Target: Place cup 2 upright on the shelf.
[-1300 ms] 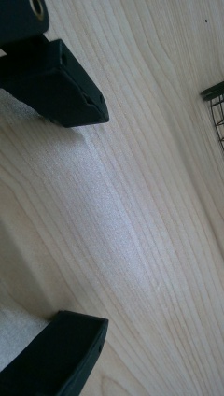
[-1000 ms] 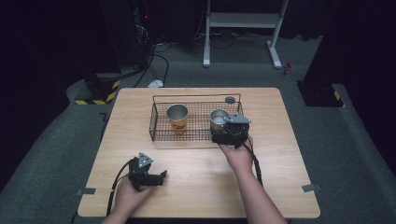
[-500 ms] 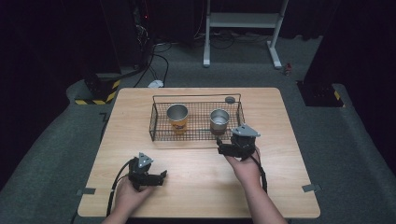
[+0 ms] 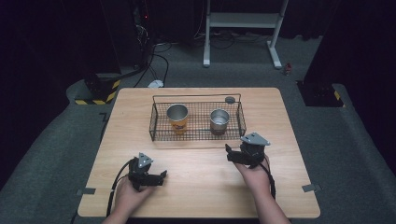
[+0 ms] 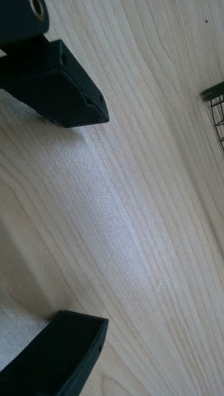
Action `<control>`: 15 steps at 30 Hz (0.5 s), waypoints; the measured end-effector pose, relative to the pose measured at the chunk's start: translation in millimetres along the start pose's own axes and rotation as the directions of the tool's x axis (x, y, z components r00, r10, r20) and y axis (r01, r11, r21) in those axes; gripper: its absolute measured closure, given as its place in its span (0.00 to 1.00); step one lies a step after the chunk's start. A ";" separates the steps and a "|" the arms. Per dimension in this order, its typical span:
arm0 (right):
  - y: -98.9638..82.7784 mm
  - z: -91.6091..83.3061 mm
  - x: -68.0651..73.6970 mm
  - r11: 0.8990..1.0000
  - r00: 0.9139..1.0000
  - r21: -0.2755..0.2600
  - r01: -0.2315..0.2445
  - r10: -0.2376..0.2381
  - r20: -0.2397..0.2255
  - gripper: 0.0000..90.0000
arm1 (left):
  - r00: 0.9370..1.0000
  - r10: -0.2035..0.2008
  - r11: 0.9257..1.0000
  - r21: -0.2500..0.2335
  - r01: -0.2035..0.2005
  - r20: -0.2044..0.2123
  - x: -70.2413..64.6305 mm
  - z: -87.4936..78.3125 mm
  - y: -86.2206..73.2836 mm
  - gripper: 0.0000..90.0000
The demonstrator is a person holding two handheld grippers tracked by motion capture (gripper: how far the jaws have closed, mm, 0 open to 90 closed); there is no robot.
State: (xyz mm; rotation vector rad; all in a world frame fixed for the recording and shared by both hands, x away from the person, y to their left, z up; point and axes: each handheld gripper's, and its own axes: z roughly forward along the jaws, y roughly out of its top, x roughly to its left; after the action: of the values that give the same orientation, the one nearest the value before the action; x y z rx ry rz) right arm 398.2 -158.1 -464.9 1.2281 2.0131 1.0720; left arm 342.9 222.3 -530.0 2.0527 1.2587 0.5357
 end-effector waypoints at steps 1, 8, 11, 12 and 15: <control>-3.0 -1.0 -1.5 1.000 1.000 0.005 -0.008 0.008 0.008 0.10 | 1.000 0.000 1.000 0.000 0.000 0.000 0.0 0.0 0.0 0.05; -28.0 -6.7 -19.4 0.998 0.999 0.057 -0.021 0.020 0.028 0.10 | 1.000 0.000 1.000 0.000 0.000 0.000 0.0 0.0 0.0 0.05; -36.9 -9.0 -25.6 0.997 0.999 0.079 -0.023 0.020 0.039 0.10 | 1.000 0.000 1.000 0.000 0.000 0.000 0.0 0.0 0.0 0.05; -42.7 -10.4 -29.5 0.996 0.999 0.090 -0.026 0.022 0.044 0.10 | 1.000 0.000 1.000 0.000 0.000 0.000 0.0 0.0 0.0 0.05; -61.0 -15.5 -40.5 0.991 0.997 0.126 -0.054 0.046 0.067 0.10 | 1.000 0.000 1.000 0.000 0.000 0.001 0.0 0.0 0.0 0.05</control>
State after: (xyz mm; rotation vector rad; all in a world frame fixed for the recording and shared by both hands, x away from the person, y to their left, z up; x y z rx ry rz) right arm 375.5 -216.2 -506.3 1.3677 2.0386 0.9271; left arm 342.9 222.4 -530.0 2.0523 1.2588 0.5348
